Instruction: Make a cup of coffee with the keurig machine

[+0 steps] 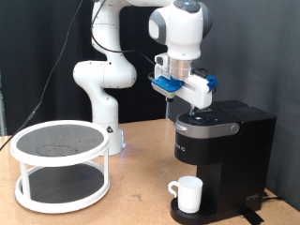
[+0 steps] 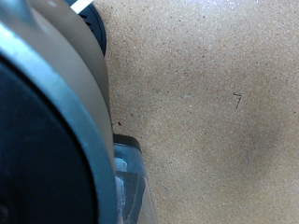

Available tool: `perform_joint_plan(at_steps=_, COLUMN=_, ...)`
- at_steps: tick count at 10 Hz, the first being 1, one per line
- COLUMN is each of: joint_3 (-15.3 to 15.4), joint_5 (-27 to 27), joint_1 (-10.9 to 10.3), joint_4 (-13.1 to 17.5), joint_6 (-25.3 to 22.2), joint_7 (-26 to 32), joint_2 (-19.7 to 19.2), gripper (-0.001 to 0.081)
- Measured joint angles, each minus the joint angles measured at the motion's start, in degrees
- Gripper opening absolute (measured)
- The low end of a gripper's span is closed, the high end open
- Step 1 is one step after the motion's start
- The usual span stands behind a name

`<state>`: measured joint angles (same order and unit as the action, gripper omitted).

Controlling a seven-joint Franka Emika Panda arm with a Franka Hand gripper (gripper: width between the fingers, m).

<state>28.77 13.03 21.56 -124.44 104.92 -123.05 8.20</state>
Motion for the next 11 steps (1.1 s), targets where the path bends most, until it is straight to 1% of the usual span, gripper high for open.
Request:
perform_joint_plan(at_steps=2, joint_3=0.0, joint_5=0.0, joint_1=0.0, joint_4=1.1, joint_6=-1.1, joint_7=0.3, joint_2=-0.9, gripper=0.0734)
perform_joint_plan(at_steps=4, joint_3=0.0, joint_5=1.0, joint_1=-0.1, joint_4=1.1, joint_6=-1.5, joint_7=3.5, joint_2=-0.9, gripper=0.0734)
perform_joint_plan(at_steps=6, joint_3=-0.2, joint_5=4.7, joint_1=-0.1, joint_4=1.0, joint_6=-2.1, joint_7=8.0, joint_2=-0.1, gripper=0.0734)
perform_joint_plan(at_steps=7, joint_3=-0.6, joint_5=7.7, joint_1=-0.1, joint_4=0.9, joint_6=-0.7, joint_7=9.3, joint_2=1.2, gripper=0.0734)
perform_joint_plan(at_steps=8, joint_3=-1.2, joint_5=10.1, joint_1=0.0, joint_4=0.9, joint_6=1.7, joint_7=9.5, joint_2=2.9, gripper=0.0734)
perform_joint_plan(at_steps=9, joint_3=-1.8, joint_5=11.0, joint_1=0.1, joint_4=1.0, joint_6=3.3, joint_7=8.8, joint_2=4.4, gripper=0.0734)
perform_joint_plan(at_steps=10, joint_3=-2.1, joint_5=11.0, joint_1=0.5, joint_4=1.7, joint_6=3.6, joint_7=7.6, joint_2=5.3, gripper=0.0734)
perform_joint_plan(at_steps=11, joint_3=-2.3, joint_5=9.9, joint_1=1.0, joint_4=2.9, joint_6=3.0, joint_7=6.1, joint_2=5.6, gripper=0.0734)
